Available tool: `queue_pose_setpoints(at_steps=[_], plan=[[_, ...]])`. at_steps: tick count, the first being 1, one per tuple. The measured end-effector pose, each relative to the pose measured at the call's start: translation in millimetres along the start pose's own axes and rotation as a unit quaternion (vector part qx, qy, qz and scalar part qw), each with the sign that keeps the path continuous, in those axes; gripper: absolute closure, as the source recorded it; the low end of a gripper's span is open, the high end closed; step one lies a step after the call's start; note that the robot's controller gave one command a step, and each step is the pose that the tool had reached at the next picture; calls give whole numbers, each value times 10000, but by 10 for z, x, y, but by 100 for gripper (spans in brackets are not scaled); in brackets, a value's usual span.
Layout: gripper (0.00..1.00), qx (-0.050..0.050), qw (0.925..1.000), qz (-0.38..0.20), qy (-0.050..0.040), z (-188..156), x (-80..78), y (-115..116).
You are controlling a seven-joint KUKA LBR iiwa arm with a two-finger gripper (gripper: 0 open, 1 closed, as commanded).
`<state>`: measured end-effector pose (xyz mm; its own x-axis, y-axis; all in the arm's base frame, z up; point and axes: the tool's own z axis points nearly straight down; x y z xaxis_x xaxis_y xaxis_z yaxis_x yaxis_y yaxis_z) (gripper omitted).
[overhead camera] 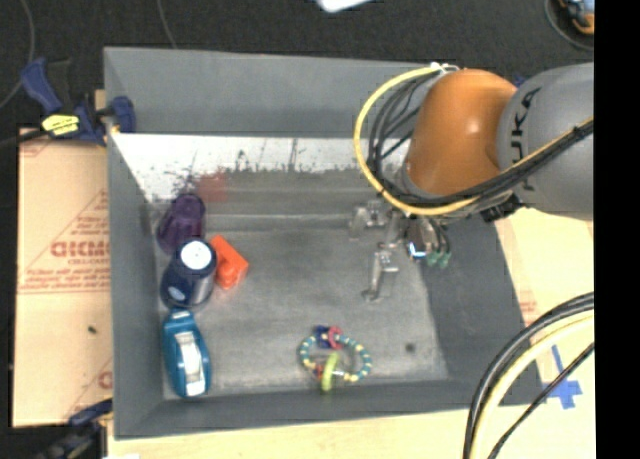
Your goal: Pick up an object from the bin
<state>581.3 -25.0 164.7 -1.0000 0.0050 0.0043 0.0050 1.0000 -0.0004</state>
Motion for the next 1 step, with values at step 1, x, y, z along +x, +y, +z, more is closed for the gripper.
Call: queue_pose_setpoints(at_steps=[1], plan=[[0, 4, 10000, -4, -41, -49, -16, -2]])
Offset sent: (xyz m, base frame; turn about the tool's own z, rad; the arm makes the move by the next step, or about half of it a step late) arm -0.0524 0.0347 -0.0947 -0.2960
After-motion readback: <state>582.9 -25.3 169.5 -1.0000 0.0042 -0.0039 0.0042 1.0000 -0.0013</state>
